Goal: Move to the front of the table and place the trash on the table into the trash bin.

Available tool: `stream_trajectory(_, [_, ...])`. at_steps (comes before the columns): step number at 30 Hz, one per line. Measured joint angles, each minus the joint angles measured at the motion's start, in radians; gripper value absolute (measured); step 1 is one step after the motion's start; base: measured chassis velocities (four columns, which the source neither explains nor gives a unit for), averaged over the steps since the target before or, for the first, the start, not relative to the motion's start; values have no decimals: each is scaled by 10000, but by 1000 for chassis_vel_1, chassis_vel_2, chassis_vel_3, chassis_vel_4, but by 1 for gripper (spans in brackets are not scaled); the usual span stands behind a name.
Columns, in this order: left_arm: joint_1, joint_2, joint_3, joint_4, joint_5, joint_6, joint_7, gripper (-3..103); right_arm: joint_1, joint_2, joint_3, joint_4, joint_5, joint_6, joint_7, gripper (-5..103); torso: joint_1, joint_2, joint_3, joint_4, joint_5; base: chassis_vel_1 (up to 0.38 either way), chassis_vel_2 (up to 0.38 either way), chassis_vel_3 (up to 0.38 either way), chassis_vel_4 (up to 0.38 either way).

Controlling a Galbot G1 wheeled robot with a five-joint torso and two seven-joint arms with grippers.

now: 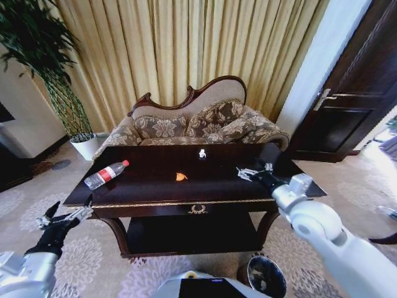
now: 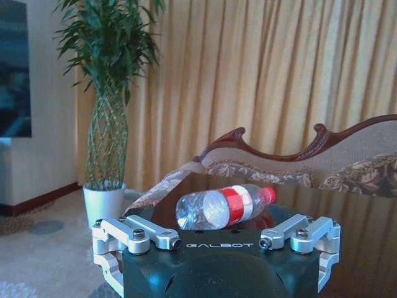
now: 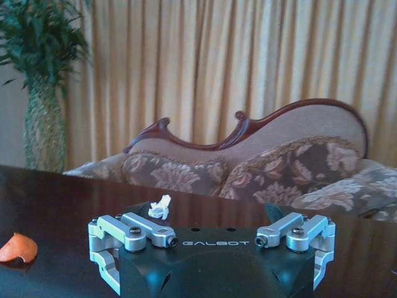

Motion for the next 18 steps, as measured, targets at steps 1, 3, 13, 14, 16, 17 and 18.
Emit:
stream_trajectory(1, [26,-108,11,0,20,6,-1,100,481,-126,-337,-268,166,-9,-12,100,1,-1,1,1,0,0,0,0,0])
stream_trajectory(3, [64,-218,12,0,42,11,3,100,1039,-228,-757,-558,313,-28,-12,100,1,-1,1,2,0,0,0,0,0])
stream_trajectory(13, [295,-673,-316,0,52,17,25,100,5851,94,-4839,-2668,1279,-316,273,100,2,-2,2,6,-3,0,0,0,0])
stream_trajectory(14, [325,-705,-353,0,40,17,25,100,6371,262,-5321,-2917,1294,-354,299,100,2,-2,3,6,-1,0,0,0,0])
stream_trajectory(16, [355,-746,-382,0,35,17,24,100,6846,437,-5778,-3150,1321,-438,347,100,3,-2,3,5,-3,0,0,0,0])
stream_trajectory(17, [373,-773,-398,0,35,17,23,100,7195,596,-6120,-3341,1345,-537,415,100,3,-2,3,2,-3,0,0,0,0])
stream_trajectory(18, [380,-797,-404,0,35,17,29,100,7450,734,-6401,-3471,1373,-607,489,100,3,-2,3,2,-4,0,0,0,0])
